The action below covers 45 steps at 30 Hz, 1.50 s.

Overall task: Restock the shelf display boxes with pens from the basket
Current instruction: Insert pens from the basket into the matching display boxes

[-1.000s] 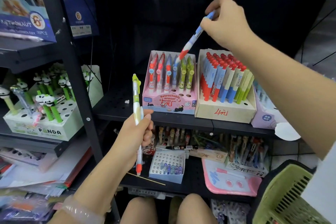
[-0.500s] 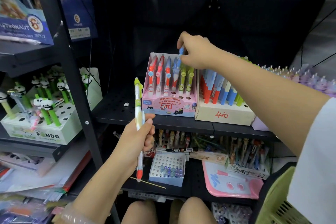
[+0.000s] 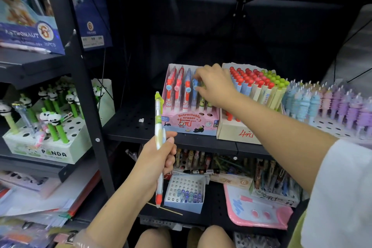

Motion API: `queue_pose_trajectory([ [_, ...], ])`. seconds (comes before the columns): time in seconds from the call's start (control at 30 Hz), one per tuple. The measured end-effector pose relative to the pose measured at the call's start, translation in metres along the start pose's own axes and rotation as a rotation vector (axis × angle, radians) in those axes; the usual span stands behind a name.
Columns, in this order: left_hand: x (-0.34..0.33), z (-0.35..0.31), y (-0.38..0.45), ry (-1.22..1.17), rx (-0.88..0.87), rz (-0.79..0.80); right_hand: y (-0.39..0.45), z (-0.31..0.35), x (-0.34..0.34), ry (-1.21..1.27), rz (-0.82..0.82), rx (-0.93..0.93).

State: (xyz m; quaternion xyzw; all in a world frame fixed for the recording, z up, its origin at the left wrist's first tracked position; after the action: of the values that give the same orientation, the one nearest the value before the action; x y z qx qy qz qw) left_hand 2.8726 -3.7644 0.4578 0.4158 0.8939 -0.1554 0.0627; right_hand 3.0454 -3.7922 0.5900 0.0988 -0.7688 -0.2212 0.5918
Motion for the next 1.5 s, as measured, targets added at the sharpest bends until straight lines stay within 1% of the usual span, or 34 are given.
queue_pose_trajectory([
  [0.13,-0.008,-0.003,-0.002,0.014,-0.005,0.025,-0.01,0.0,-0.001,-0.003,0.043,0.02],
  [0.17,-0.009,-0.004,-0.003,0.022,-0.006,0.028,-0.012,0.001,0.004,0.009,0.02,0.023],
  [0.23,-0.012,-0.005,-0.003,0.033,-0.008,0.034,-0.015,0.007,0.018,0.104,-0.113,0.017],
  [0.27,-0.014,-0.006,-0.004,0.039,-0.013,0.036,-0.018,0.013,0.025,0.219,-0.171,0.002],
  [0.3,-0.016,-0.006,-0.004,0.048,-0.019,0.037,-0.02,0.02,0.028,0.385,-0.191,-0.024],
  [0.33,-0.018,-0.006,-0.005,0.058,-0.026,0.041,-0.023,0.028,0.028,0.576,-0.165,-0.059],
  [0.37,-0.02,-0.006,-0.006,0.066,-0.035,0.049,-0.027,0.036,0.025,0.752,-0.1,-0.099],
  [0.43,-0.024,-0.005,-0.007,0.048,-0.048,0.089,-0.033,0.048,0.016,1.014,0.062,-0.156],
  [0.5,-0.026,-0.006,-0.009,-0.015,-0.049,0.165,-0.036,0.049,0.008,1.251,0.121,-0.192],
  [0.57,-0.027,-0.007,-0.012,-0.071,-0.035,0.287,-0.037,0.045,0.001,1.461,0.125,-0.233],
  [0.63,-0.03,-0.006,-0.015,-0.089,-0.002,0.401,-0.04,0.044,-0.004,1.62,0.147,-0.229],
  [0.7,-0.033,-0.006,-0.017,-0.084,0.024,0.435,-0.042,0.044,-0.005,1.708,0.152,-0.189],
  [0.77,-0.031,-0.007,-0.014,-0.087,0.041,0.367,-0.04,0.038,0.0,1.613,0.086,-0.183],
  [0.8,-0.029,-0.008,-0.011,-0.083,0.047,0.301,-0.038,0.03,0.005,1.518,0.009,-0.211],
  [0.87,-0.024,-0.008,-0.006,-0.072,0.051,0.172,-0.033,0.009,0.02,1.314,-0.212,-0.302],
  [0.93,-0.019,-0.006,-0.003,-0.144,0.069,0.104,-0.033,-0.013,0.04,1.055,-0.43,-0.356],
  [0.97,-0.018,-0.005,-0.001,-0.206,0.087,0.088,-0.034,-0.021,0.047,0.915,-0.494,-0.354],
  [1.0,-0.017,-0.004,0.0,-0.258,0.099,0.073,-0.036,-0.024,0.052,0.797,-0.522,-0.341],
  [1.07,-0.016,-0.003,0.002,-0.296,0.095,0.047,-0.038,-0.02,0.05,0.656,-0.484,-0.313],
  [1.17,-0.017,-0.003,0.001,-0.229,0.031,0.021,-0.039,-0.009,0.034,0.606,-0.381,-0.29],
  [1.3,-0.011,-0.004,0.0,-0.107,-0.042,-0.029,-0.03,-0.006,0.032,0.567,-0.373,-0.287],
  [1.5,-0.003,-0.006,-0.002,-0.055,-0.091,-0.077,-0.025,-0.005,0.027,0.507,-0.379,-0.285],
])
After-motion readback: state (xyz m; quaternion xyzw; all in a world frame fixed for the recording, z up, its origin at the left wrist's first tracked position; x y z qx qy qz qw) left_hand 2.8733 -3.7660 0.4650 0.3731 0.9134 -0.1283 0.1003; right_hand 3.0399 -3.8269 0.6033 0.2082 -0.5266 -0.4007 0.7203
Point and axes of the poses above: each hand's wrist, its own y-axis towards the middle knuckle, its own x-axis out of the back of the hand, z = x × y, the point moved 4 cm from there along y, towards the middle knuckle, and after that the axes turned 14 degrees about x, right-handed, at the moved point
